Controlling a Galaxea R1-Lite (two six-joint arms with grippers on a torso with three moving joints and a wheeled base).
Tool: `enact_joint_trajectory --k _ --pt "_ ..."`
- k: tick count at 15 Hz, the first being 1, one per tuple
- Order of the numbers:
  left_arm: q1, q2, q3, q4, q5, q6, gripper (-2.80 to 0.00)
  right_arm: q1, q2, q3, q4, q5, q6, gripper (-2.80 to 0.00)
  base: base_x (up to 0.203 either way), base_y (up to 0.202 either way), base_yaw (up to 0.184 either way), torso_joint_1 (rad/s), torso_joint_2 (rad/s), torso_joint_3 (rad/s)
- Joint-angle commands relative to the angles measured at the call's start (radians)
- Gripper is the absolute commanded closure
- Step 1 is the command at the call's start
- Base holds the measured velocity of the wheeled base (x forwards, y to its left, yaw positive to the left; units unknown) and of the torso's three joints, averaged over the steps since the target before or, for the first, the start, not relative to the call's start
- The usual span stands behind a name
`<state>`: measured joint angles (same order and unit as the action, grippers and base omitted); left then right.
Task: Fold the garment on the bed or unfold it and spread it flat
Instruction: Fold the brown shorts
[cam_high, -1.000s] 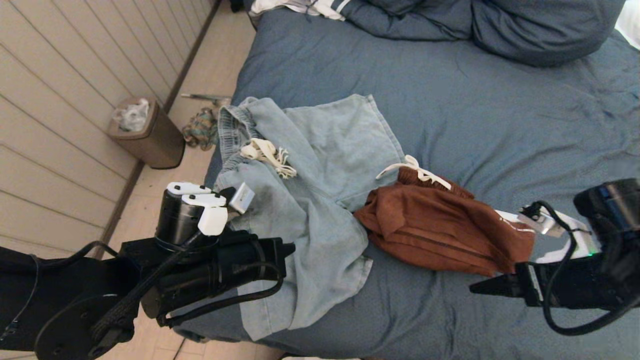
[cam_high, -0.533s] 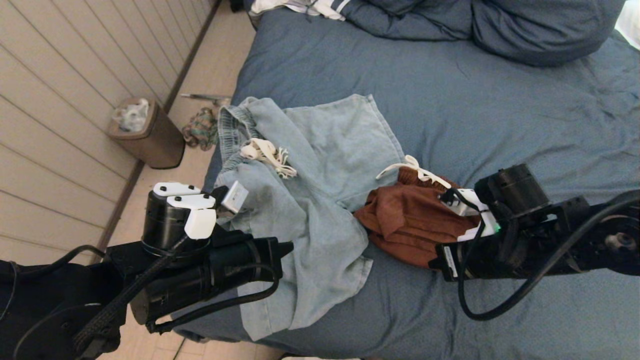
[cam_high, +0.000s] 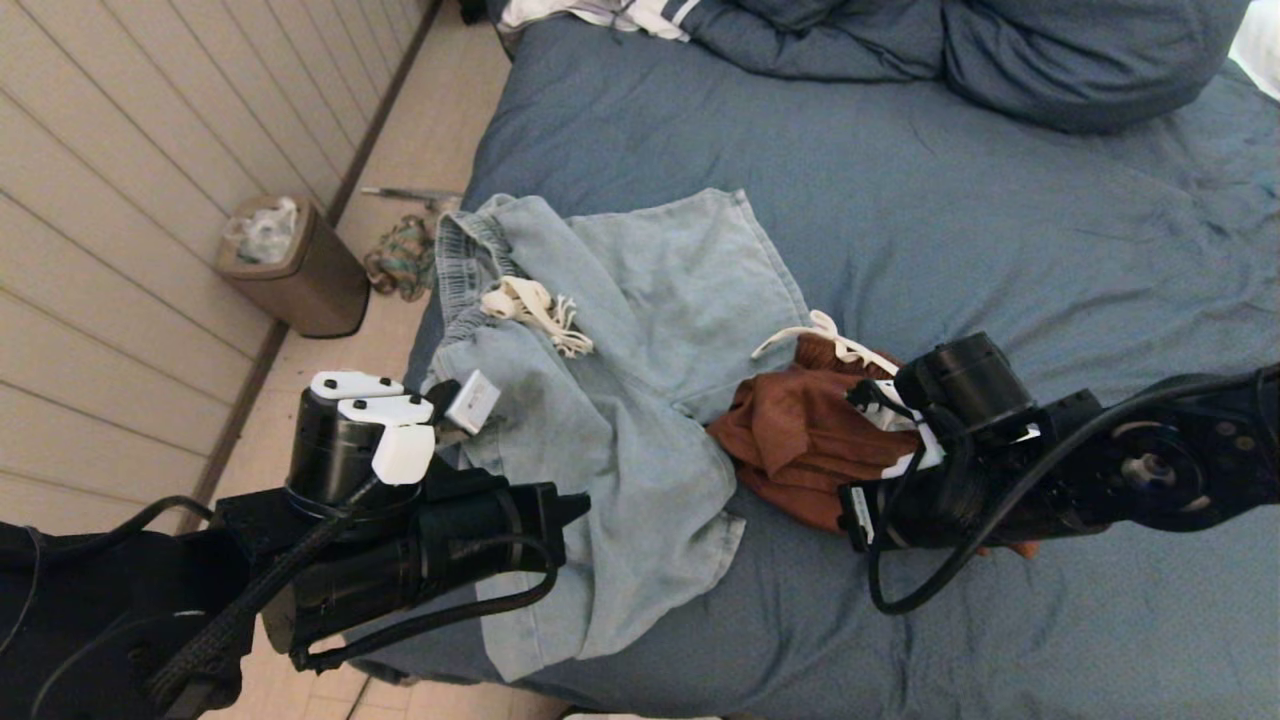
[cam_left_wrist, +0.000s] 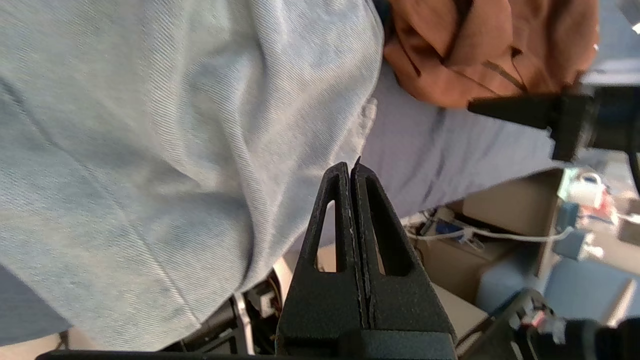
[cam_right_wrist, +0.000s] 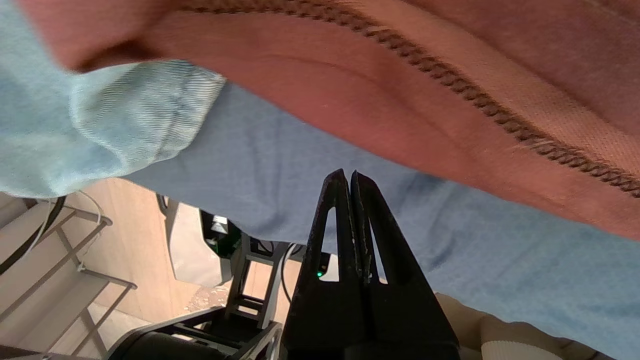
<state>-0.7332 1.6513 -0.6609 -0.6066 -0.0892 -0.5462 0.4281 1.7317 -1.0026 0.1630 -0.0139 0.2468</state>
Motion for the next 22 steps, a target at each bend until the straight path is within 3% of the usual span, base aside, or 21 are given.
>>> enact_joint_trajectory --k 1,4,14,20,22 --pt "0.0 0.008 0.001 -0.003 -0.004 -0.013 0.0 -0.014 0.044 -0.028 0.001 -0.001 0.0 0.0 0.0 0.0 0.0 0.0 0.0 0.0" --pt "-0.001 0.031 0.0 -0.004 -0.004 -0.018 0.0 -0.03 0.072 -0.091 0.002 -0.003 -0.004 0.0 0.0 0.0 0.0 0.0 0.0 0.0" --pt "-0.002 0.091 -0.003 -0.015 -0.004 -0.024 0.0 -0.049 0.13 -0.309 0.002 -0.118 -0.027 0.0 0.0 0.0 0.0 0.0 0.0 0.0" --pt "-0.015 0.108 0.001 -0.046 -0.001 -0.041 0.0 -0.055 0.102 -0.571 0.061 -0.18 -0.014 0.0 0.0 0.0 0.0 0.0 0.0 0.0" --pt "-0.014 0.11 0.003 -0.059 0.0 -0.041 0.0 -0.106 0.151 -0.669 0.103 -0.186 -0.012 0.0 0.0 0.0 0.0 0.0 0.0 0.0"
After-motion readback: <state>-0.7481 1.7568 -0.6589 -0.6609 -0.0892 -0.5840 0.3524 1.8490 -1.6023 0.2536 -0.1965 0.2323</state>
